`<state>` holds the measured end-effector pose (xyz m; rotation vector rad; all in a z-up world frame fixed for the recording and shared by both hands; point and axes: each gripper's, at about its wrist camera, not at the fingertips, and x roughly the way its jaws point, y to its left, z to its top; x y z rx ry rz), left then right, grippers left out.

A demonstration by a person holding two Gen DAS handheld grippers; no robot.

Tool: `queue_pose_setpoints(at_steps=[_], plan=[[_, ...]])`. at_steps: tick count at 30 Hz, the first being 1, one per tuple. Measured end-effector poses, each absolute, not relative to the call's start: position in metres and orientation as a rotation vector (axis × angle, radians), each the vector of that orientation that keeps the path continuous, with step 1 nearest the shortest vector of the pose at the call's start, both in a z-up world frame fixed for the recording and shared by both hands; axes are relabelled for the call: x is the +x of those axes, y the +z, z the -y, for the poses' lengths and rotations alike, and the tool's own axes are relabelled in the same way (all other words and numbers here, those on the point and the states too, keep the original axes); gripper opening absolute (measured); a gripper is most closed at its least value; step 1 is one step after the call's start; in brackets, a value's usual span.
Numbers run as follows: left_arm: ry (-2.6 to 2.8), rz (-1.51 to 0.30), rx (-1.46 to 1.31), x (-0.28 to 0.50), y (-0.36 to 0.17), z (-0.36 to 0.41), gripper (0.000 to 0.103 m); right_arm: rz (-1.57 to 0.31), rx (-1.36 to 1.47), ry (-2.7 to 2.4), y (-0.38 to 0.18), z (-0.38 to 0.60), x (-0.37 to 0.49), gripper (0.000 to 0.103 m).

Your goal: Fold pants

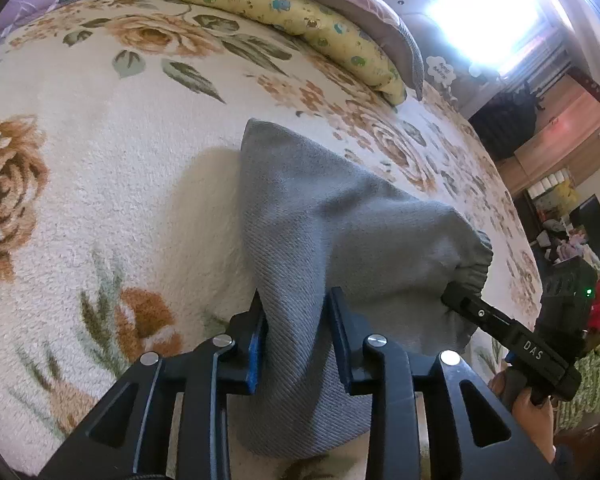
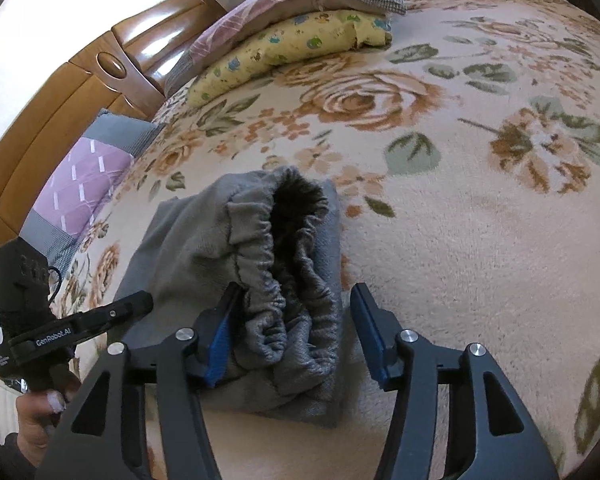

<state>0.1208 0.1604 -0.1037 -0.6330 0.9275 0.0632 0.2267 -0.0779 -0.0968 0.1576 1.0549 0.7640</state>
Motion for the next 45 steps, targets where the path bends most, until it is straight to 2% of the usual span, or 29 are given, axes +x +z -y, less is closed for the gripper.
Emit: queue_pose_setpoints(at_steps=[8, 12, 19, 21, 25, 33, 43, 45], plan=[[0.099, -0.931, -0.610, 0.117, -0.092, -0.159, 0.033, -1.068, 0.177, 0.768, -0.097, 0.081, 0.228, 0.059], [0.115, -0.923, -0.617, 0.108, -0.085, -0.159, 0.042, -1.063, 0.182, 0.761, -0.087, 0.084, 0.222, 0.060], [0.112, -0.910, -0.599, 0.094, -0.071, -0.150, 0.043, -1.026, 0.176, 0.764, -0.067, 0.096, 0.204, 0.060], [0.109, -0.910, -0.582, 0.091, -0.068, -0.144, 0.049, -1.014, 0.159, 0.772, -0.062, 0.098, 0.198, 0.060], [0.117, -0.904, -0.543, 0.080, -0.062, -0.134, 0.061, -0.996, 0.112, 0.806, -0.053, 0.099, 0.181, 0.068], [0.121, -0.923, -0.482, 0.067, -0.062, -0.119, 0.062, -0.935, -0.063, 0.871, -0.040, 0.089, 0.143, 0.078], [0.143, -0.927, -0.377, 0.055, -0.054, -0.107, 0.066, -0.924, -0.198, 0.907, -0.041, 0.075, 0.129, 0.083], [0.152, -0.930, -0.363, 0.052, -0.052, -0.105, 0.069, -0.928, -0.209, 0.904, -0.043, 0.074, 0.127, 0.083]])
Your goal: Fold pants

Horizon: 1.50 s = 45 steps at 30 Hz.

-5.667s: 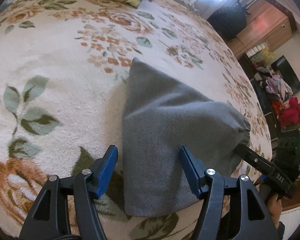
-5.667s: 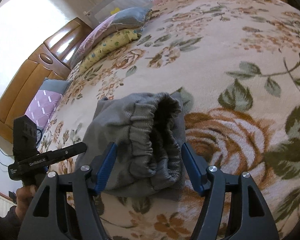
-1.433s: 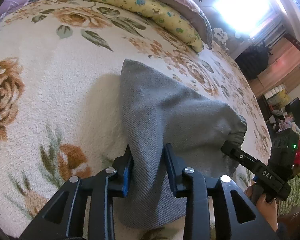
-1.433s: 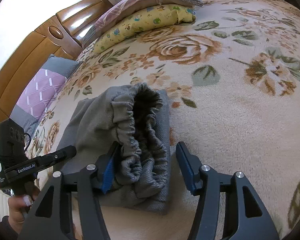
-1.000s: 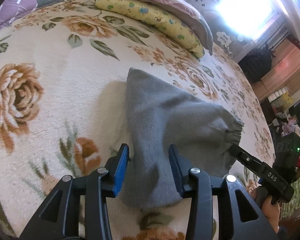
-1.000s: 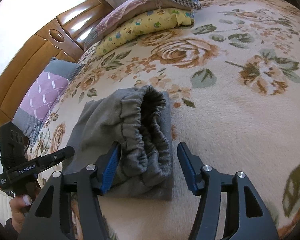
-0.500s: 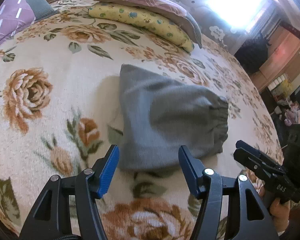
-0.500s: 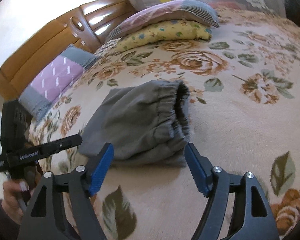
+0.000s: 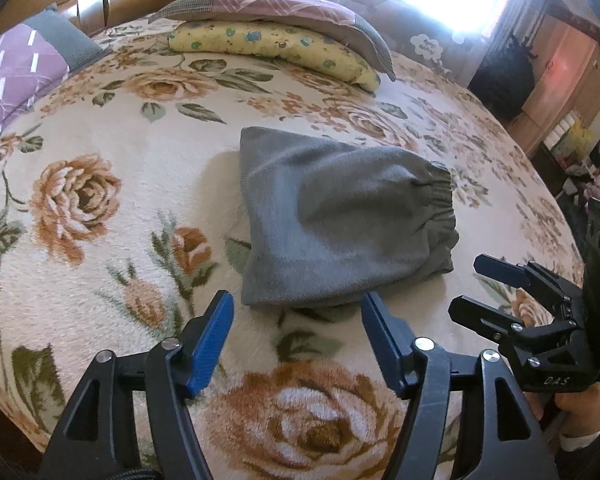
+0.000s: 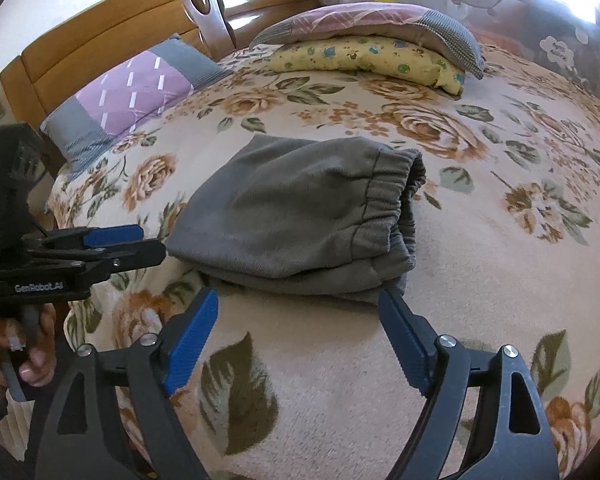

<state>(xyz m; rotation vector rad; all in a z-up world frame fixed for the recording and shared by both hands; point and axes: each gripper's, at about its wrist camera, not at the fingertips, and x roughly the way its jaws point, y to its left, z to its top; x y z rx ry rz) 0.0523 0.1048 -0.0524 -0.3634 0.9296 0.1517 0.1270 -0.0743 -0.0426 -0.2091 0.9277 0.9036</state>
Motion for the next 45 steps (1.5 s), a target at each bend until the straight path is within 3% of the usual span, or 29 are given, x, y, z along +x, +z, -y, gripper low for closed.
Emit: queue_pose_setpoints(at_steps=[7, 9, 14, 45], plan=[[0.183, -0.931, -0.313, 0.045, -0.048, -0.098, 0.072, -0.937, -0.221, 0.897, -0.047, 0.074, 0.124, 0.084], [0.204, -0.932, -0.296, 0.044, -0.046, -0.097, 0.078, -0.941, -0.217, 0.895, -0.047, 0.074, 0.124, 0.085], [0.217, -0.942, -0.274, 0.040, -0.044, -0.092, 0.081, -0.941, -0.218, 0.891, -0.048, 0.074, 0.123, 0.085], [0.277, -0.926, -0.229, 0.033, -0.041, -0.090, 0.082, -0.945, -0.245, 0.896, -0.047, 0.066, 0.121, 0.086]])
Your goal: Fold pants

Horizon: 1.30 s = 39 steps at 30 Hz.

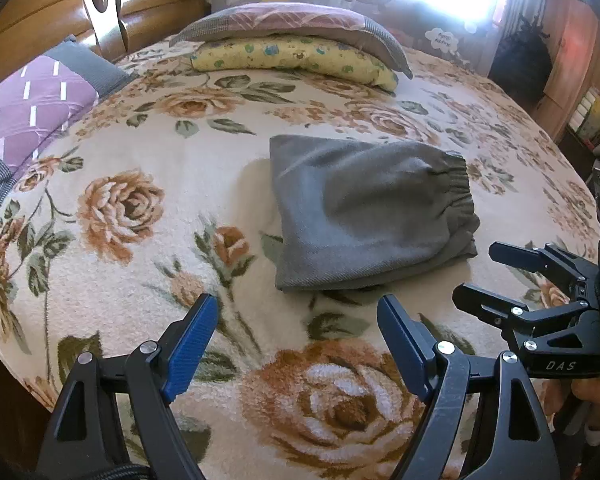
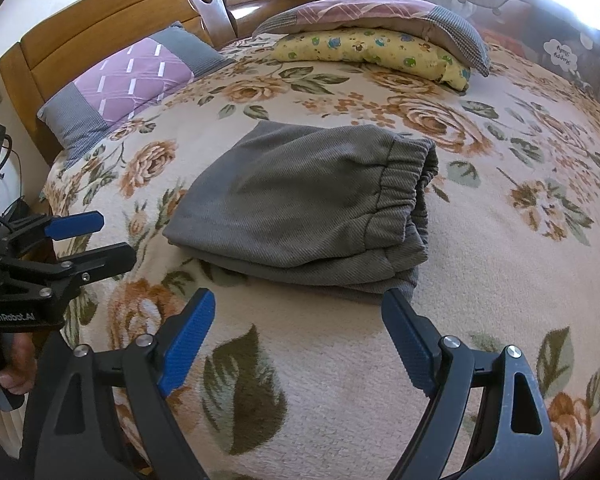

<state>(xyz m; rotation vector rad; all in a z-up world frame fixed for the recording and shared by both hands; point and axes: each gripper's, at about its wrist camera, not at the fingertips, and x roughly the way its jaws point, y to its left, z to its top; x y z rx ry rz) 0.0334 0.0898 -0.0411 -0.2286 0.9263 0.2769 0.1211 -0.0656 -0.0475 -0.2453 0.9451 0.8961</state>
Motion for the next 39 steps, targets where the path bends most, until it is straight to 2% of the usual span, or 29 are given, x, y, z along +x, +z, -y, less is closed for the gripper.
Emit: queue_pose_setpoints(at_steps=[18, 39], plan=[[0.309, -0.861, -0.202, 0.0306, -0.0339, -0.0928, 0.082, -0.932, -0.241, 0.893, -0.0440, 0.0608, 0.1215, 0.086], [0.288, -0.882, -0.194, 0.0376, -0.0394, -0.0924, 0.082, -0.932, -0.236, 0.887, -0.0453, 0.0589, 0.1249, 0.086]])
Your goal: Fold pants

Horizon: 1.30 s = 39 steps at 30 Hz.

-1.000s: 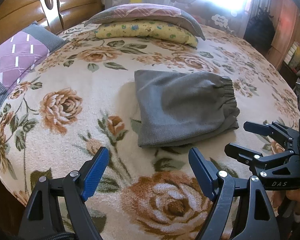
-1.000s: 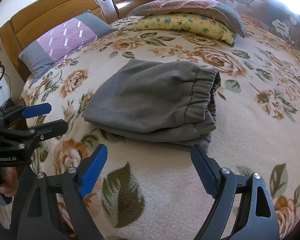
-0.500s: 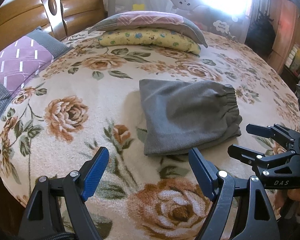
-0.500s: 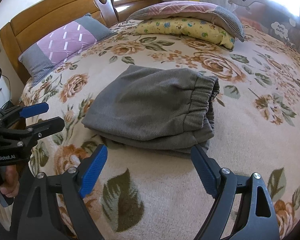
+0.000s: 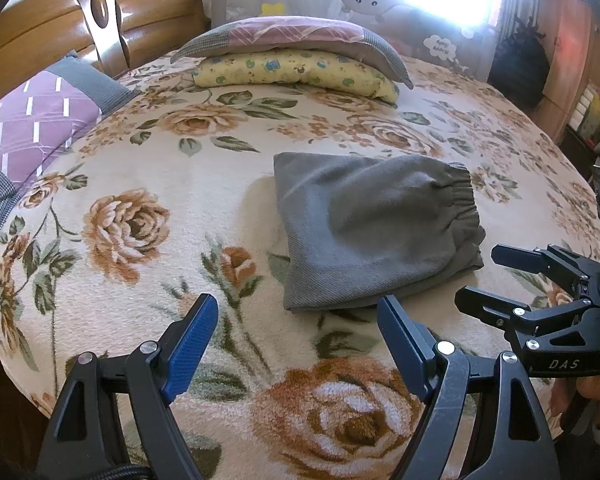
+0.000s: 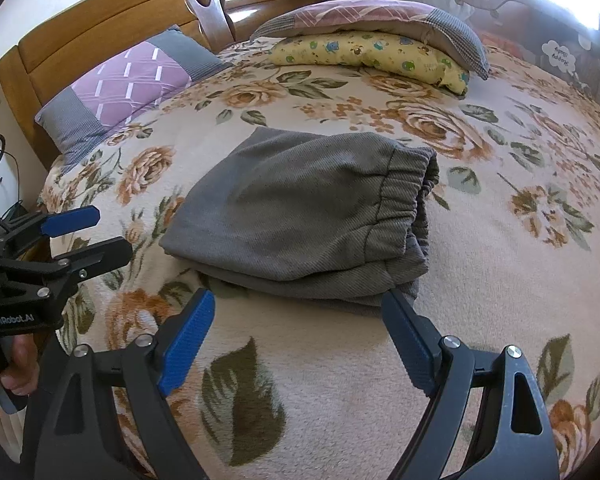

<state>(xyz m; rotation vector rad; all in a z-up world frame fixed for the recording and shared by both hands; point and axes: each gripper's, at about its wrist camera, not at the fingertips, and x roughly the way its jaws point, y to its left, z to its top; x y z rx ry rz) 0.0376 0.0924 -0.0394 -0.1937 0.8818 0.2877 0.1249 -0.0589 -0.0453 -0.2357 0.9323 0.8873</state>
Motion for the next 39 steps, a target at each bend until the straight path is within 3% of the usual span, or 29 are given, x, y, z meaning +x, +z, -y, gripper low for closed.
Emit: queue_pose_setpoints(at_steps=[39], plan=[[0.268, -0.932, -0.199, 0.054, -0.052, -0.091, 0.082, -0.946, -0.223, 0.880, -0.055, 0.060, 0.132, 0.086]])
